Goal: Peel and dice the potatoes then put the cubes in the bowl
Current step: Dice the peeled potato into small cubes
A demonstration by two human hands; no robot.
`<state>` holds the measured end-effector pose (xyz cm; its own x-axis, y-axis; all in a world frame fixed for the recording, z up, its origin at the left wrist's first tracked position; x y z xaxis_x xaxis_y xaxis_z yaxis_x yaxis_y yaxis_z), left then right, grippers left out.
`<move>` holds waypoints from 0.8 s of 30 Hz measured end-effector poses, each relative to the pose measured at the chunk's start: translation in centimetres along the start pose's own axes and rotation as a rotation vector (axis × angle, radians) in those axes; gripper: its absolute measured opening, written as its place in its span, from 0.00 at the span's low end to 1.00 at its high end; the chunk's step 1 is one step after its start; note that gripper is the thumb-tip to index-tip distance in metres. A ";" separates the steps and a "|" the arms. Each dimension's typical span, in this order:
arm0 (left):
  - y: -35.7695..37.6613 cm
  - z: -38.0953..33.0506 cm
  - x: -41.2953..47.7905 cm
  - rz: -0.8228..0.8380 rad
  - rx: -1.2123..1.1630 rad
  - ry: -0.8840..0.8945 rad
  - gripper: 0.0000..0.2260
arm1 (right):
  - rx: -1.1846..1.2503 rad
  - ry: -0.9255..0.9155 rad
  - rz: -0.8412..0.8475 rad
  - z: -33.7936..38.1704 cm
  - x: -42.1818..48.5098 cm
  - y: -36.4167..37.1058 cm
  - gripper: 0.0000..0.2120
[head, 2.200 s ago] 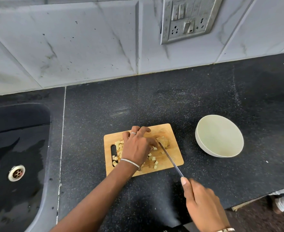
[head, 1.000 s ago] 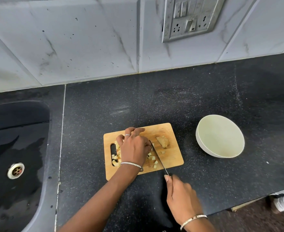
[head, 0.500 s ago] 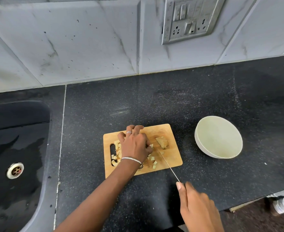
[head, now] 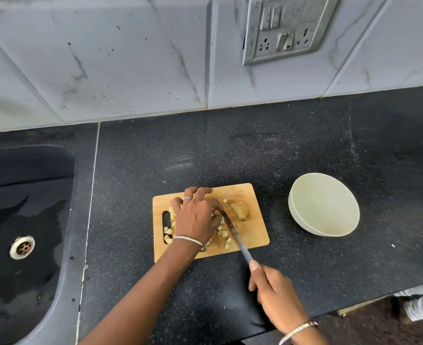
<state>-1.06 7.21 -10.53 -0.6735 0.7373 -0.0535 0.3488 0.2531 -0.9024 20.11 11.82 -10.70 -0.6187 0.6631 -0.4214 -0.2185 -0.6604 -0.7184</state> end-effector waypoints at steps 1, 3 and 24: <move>-0.1 0.1 0.0 0.000 -0.009 -0.004 0.07 | 0.006 -0.006 -0.006 -0.2 0.0 -0.2 0.27; -0.3 0.4 0.1 -0.008 -0.037 -0.008 0.05 | 0.004 -0.021 -0.040 -0.3 0.1 -0.4 0.27; -2.5 2.9 -0.3 -0.074 -0.234 -0.127 0.17 | -0.172 -0.053 -0.056 2.3 1.8 1.5 0.21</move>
<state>-3.63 4.59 -9.47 -0.7737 0.6309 -0.0572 0.4268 0.4524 -0.7831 16.91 11.23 -11.20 -0.6489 0.6746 -0.3520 -0.1239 -0.5501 -0.8258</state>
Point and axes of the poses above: each hand's wrist, its own x-axis towards the middle knuckle, its own y-axis out of the palm, z = x × y, the point moved 2 cm from there along x, towards the middle knuckle, and after that the axes turned 6 degrees about -x, right-handed, at the moved point
